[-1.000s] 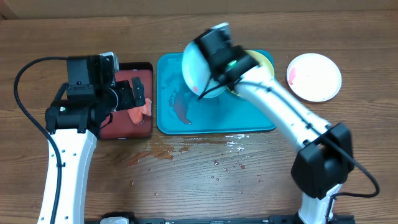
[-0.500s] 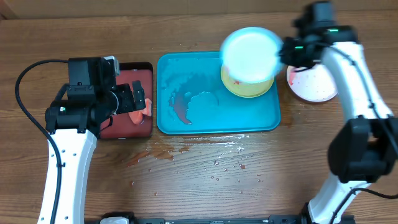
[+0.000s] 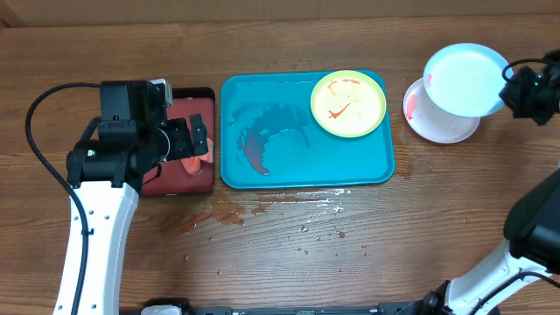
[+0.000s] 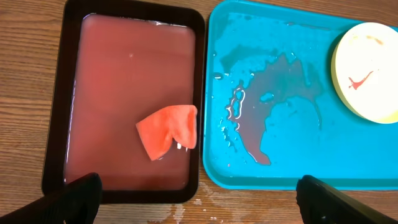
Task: Clean dirty plates on tray and stack at the side
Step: 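Carry the light blue plate right and stack it on the white plate, then release the plate and move the right gripper to the yellow plate rim, then grasp the yellow plate rim with the right gripper and drag it left, then grasp the pink sponge in the black tray with the left gripper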
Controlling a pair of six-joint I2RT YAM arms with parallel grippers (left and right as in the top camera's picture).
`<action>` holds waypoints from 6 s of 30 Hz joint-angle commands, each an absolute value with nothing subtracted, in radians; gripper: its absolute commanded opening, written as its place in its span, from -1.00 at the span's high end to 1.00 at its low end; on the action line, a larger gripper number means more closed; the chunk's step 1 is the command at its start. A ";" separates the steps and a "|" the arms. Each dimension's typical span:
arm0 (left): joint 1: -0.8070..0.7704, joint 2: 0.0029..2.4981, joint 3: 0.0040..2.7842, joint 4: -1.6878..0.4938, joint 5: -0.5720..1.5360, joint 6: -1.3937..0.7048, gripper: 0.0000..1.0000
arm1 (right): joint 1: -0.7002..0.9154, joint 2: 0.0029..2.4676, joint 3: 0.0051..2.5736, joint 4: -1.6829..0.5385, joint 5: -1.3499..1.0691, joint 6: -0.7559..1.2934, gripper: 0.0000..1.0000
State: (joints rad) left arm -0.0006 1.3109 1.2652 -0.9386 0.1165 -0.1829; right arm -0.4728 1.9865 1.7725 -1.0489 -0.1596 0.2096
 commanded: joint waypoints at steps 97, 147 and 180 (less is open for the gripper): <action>-0.034 1.304 1.278 -0.942 0.123 -0.156 -1.00 | 0.230 2.143 1.607 -0.979 0.032 1.025 -0.42; -0.033 1.335 1.271 -0.983 -0.004 -0.156 -1.00 | 0.378 2.193 1.784 -1.193 0.071 0.645 0.26; 0.054 1.504 1.156 -0.808 -0.026 0.391 -1.00 | 0.377 1.930 2.168 -1.596 0.116 0.439 -1.00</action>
State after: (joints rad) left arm 0.0528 1.4891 1.1782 -0.8295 -0.0734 0.1921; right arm 0.3801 1.9648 2.1426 -1.5970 0.0978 0.4549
